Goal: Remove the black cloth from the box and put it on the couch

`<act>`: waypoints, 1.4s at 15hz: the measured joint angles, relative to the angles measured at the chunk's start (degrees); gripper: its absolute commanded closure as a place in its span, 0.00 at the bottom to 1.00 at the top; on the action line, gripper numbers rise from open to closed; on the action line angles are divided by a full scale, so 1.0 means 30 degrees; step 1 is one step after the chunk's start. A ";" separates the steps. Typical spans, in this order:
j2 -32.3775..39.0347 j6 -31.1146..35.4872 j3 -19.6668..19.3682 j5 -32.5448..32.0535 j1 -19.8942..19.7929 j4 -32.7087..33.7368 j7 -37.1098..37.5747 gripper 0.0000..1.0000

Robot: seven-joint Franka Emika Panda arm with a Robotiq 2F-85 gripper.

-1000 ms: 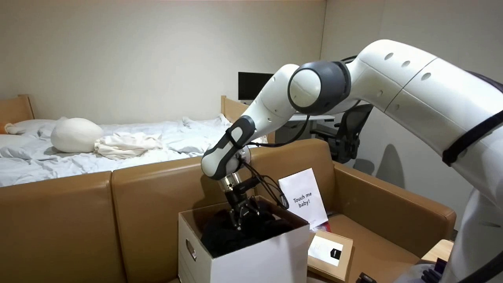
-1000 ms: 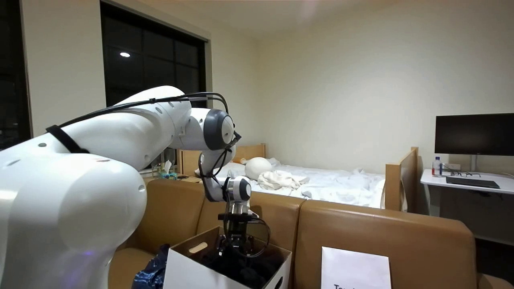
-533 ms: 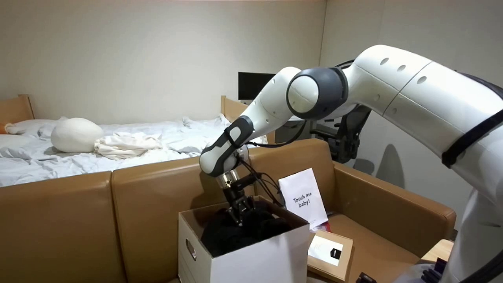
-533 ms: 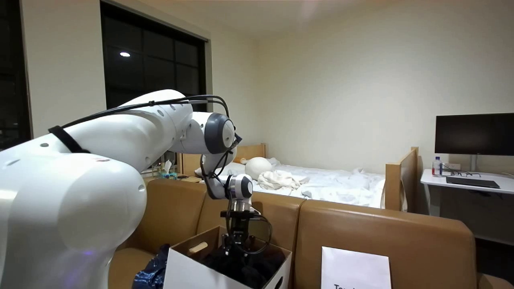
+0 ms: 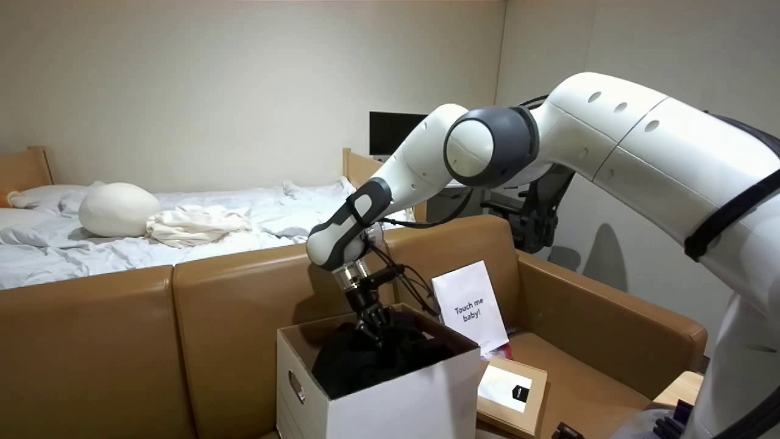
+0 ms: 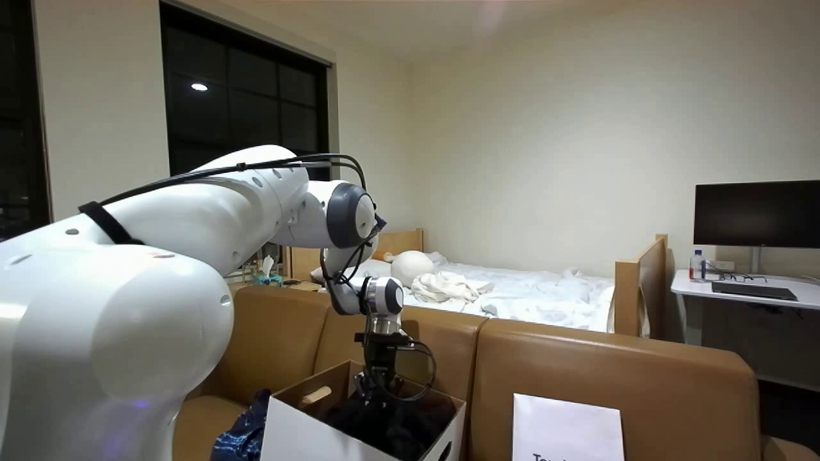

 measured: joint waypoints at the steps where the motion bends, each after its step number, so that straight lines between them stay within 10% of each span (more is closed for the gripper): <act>1: 0.0003 -0.0402 0.0088 -0.0009 -0.0044 0.0145 -0.0714 0.97; 9: -0.1613 -0.2091 0.0444 -0.1829 0.0454 -0.0043 -0.2408 0.96; 21: -1.2728 0.2095 0.0233 -0.2247 0.0606 -0.8654 0.4337 0.96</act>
